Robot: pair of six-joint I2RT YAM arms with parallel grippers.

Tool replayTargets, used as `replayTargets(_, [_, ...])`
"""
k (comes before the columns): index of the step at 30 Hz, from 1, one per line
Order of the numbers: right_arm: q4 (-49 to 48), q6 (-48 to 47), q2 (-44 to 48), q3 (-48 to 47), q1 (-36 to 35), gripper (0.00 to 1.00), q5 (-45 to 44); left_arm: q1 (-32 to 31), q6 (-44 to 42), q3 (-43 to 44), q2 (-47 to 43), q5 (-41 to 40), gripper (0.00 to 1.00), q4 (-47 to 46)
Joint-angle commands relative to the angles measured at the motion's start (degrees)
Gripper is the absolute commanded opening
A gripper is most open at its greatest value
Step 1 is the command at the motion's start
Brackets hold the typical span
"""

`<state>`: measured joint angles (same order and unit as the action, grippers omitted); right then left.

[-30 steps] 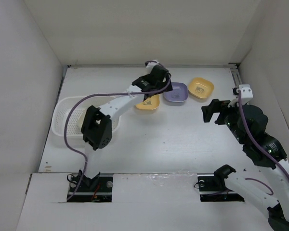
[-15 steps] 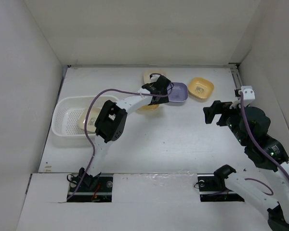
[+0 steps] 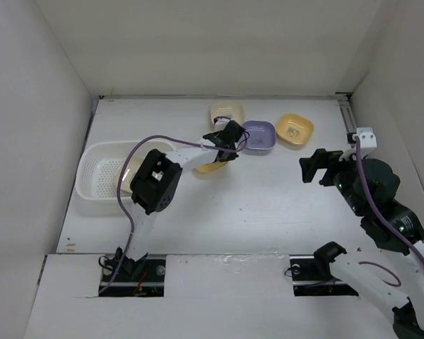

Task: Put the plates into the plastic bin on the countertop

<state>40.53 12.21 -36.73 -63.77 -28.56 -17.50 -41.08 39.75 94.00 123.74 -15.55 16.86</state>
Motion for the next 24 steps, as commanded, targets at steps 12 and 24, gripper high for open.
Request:
replayTargets(12, [-0.90, -0.61, 0.95, -1.36, 0.26, 1.00, 0.45, -1.63, -7.04, 2.15, -19.75, -0.71, 0.00, 10.01])
replayTargets(24, [-1.42, -0.61, 0.96, -1.89, 0.26, 1.00, 1.06, 4.60, -4.77, 7.53, -28.81, -9.31, 0.00, 21.11])
